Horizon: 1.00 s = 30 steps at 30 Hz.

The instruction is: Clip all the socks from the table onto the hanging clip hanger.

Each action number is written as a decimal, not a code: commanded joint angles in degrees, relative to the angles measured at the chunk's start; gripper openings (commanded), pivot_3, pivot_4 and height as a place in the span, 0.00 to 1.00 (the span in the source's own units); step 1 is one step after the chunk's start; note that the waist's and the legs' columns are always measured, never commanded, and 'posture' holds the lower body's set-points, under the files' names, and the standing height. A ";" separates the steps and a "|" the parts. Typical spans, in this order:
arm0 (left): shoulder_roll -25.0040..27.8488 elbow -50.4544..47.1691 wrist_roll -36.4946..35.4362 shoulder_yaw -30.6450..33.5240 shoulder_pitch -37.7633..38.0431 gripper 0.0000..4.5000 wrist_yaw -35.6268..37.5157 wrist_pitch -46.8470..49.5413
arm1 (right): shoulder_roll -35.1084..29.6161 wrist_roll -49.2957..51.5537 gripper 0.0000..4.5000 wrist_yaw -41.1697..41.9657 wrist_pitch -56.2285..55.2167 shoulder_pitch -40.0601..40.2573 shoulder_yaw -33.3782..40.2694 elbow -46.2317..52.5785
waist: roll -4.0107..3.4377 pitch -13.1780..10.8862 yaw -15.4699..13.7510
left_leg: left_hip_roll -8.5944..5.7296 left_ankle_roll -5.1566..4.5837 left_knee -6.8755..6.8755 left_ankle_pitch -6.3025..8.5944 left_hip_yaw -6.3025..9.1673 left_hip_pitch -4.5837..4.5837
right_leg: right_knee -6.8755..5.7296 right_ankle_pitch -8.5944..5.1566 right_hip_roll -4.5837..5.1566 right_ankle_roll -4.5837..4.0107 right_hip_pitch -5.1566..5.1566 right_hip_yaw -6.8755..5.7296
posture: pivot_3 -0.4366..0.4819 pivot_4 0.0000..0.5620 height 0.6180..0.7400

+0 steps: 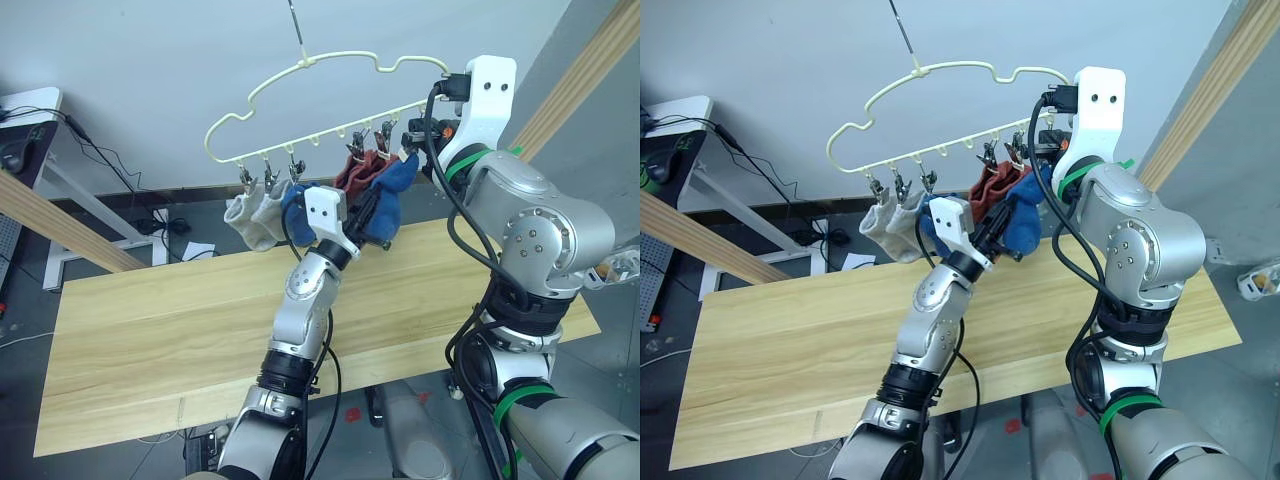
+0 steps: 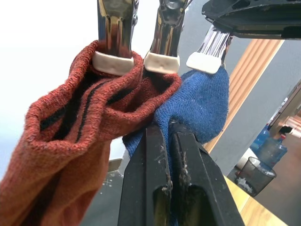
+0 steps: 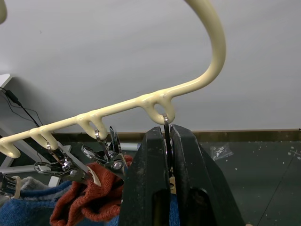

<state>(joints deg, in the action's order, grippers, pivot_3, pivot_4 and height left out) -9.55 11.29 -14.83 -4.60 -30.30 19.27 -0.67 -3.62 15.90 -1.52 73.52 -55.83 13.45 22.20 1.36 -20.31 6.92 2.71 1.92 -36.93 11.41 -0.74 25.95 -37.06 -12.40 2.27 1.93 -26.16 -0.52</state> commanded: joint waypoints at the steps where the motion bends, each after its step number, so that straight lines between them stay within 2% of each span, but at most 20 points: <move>1: -2.19 -2.96 -1.15 -0.69 -0.54 0.01 -0.54 -0.01 | -0.19 0.00 0.00 -0.82 -0.37 -0.55 1.32 0.92 | 0.00 0.00 -0.04 | 0.00 0.00 0.00 0.00 0.00 0.00 | 0.00 0.00 0.00 0.00 0.00 0.00 | 0.18 0.61 1.00; 12: -3.73 -3.96 -3.86 -0.47 -2.66 0.01 -2.90 1.18 | -0.28 -0.25 0.00 -0.89 -1.00 -0.20 0.88 0.51 | 0.00 0.00 -0.32 | 0.00 0.00 -0.01 0.00 0.00 0.00 | -0.01 0.00 0.00 0.00 0.00 0.00 | 0.19 0.59 1.00; 30: -5.36 -6.40 -6.18 -4.67 -2.22 0.01 -3.87 2.16 | -0.26 -0.09 0.00 -0.83 -0.79 -0.12 0.67 0.94 | 0.00 0.01 -0.37 | 0.00 0.00 -0.03 0.00 0.00 0.00 | -0.04 0.01 0.00 0.00 0.00 0.00 | 0.18 0.58 1.00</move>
<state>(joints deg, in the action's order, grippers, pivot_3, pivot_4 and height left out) -9.82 7.10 -20.34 -8.04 -30.52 15.50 2.16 -3.61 15.87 -1.63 73.02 -55.80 13.40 21.70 1.37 -20.30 6.54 2.71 1.92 -36.97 11.41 -0.74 25.95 -37.10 -12.39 2.26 1.93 -26.16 -0.52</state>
